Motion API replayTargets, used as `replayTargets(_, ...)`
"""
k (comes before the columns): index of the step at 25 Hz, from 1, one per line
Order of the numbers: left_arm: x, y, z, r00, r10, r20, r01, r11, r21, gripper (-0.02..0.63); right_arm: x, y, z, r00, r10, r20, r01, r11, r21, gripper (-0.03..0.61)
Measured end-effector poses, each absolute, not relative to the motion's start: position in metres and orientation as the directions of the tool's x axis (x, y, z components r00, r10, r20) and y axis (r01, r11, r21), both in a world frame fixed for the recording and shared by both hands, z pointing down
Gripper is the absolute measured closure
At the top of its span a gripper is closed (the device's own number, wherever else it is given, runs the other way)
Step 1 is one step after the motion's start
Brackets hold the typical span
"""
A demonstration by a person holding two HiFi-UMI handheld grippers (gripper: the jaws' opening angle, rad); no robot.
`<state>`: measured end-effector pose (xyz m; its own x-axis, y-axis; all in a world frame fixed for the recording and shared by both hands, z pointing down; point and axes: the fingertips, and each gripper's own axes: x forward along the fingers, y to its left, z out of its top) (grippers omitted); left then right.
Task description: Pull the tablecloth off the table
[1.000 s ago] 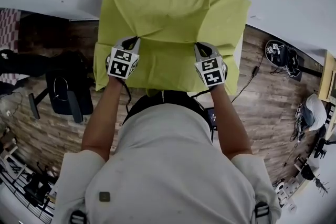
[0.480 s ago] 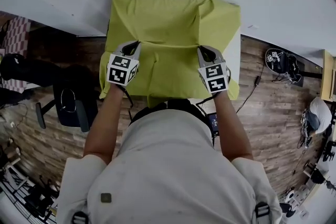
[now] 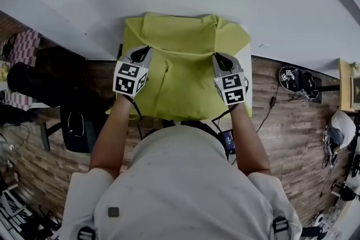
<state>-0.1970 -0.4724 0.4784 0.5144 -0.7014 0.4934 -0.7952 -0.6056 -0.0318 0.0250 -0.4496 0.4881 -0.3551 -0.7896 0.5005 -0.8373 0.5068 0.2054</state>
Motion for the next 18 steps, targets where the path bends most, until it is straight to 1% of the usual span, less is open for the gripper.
replayTargets(10, -0.203, -0.469, 0.39, 0.542, -0.759, 0.361, -0.774, -0.618, -0.137, 0.607, 0.015, -0.447, 0.399, -0.344, -0.869, 0.354, -0.852, 0.448, 0.271, 0.558)
replayTargets(18, -0.217, -0.469, 0.341, 0.557, -0.787, 0.267, -0.772, -0.609, -0.183, 0.607, 0.0, -0.447, 0.345, -0.334, -0.908, 0.254, -0.858, 0.405, 0.318, 0.558)
